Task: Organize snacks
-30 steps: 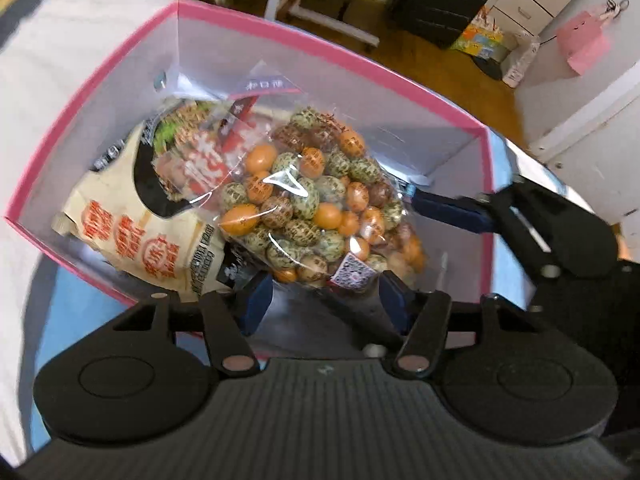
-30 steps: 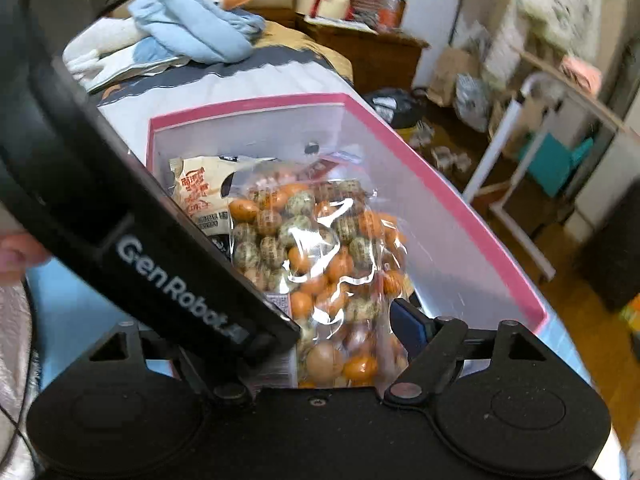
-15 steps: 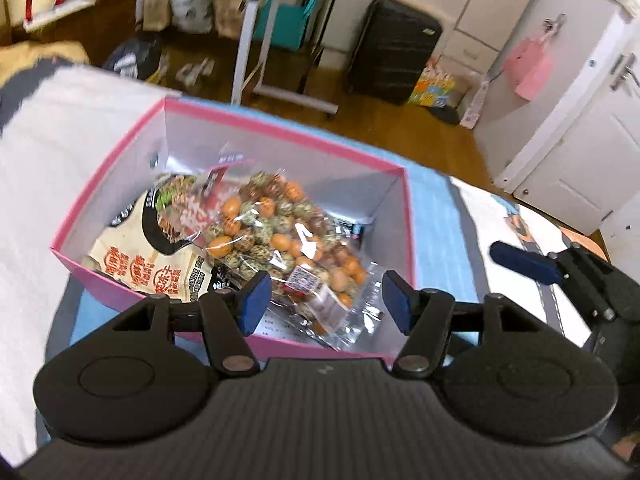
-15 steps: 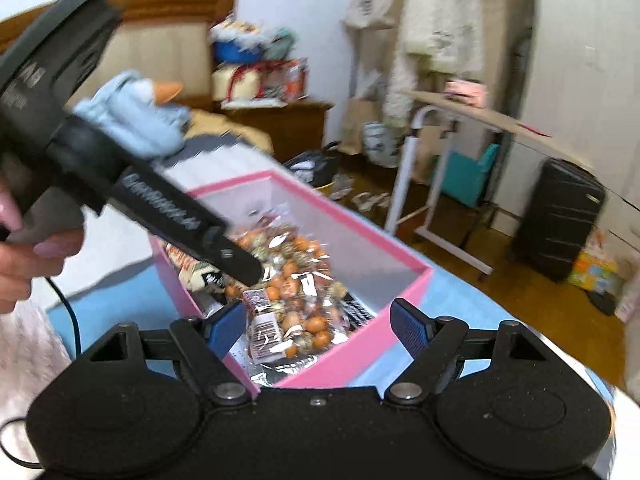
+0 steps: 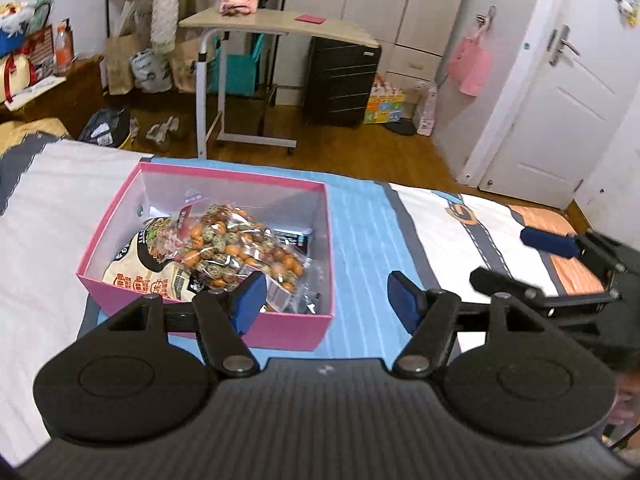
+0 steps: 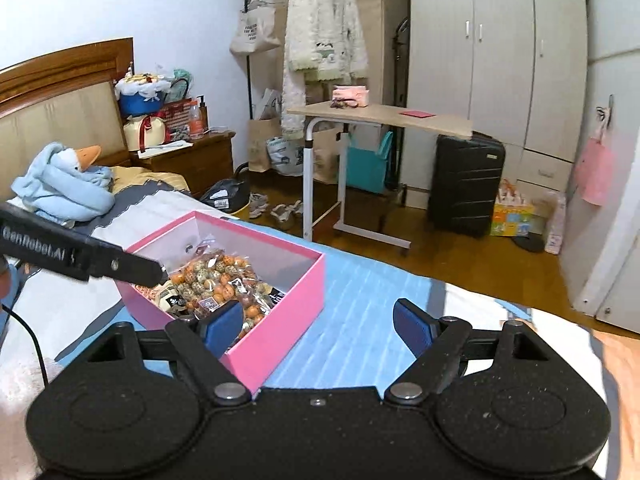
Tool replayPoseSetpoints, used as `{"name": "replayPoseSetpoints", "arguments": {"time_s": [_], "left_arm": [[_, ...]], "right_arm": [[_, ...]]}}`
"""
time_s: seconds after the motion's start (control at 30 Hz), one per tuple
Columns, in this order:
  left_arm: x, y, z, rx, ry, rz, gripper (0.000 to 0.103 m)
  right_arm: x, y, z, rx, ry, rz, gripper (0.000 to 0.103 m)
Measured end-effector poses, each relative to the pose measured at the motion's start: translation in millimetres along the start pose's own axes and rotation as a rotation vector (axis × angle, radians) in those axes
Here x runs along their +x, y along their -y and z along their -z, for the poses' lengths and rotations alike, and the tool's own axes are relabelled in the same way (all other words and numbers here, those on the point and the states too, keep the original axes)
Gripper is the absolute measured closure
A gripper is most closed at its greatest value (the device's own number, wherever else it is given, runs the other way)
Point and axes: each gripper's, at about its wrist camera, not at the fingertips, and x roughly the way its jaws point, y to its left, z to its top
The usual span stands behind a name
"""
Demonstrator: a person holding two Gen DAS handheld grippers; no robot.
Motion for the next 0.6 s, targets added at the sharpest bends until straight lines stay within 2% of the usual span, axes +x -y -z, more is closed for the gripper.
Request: {"name": "replayPoseSetpoints", "arguments": {"time_s": [0.17, 0.37, 0.6], "left_arm": [[-19.3, 20.1, 10.6, 0.043, 0.029, -0.001, 0.030], [-29.9, 36.3, 28.7, 0.060, 0.023, 0.030, 0.030], [-33.0, 58.2, 48.9, 0.119, 0.025, -0.024, 0.028]], "right_arm": [[-26.8, 3.8, 5.2, 0.015, -0.016, 0.097, 0.012], [-48.6, 12.5, 27.4, 0.092, -0.023, 0.141, 0.012], [-63.8, 18.6, 46.0, 0.147, -0.026, 0.172, 0.012]]}}
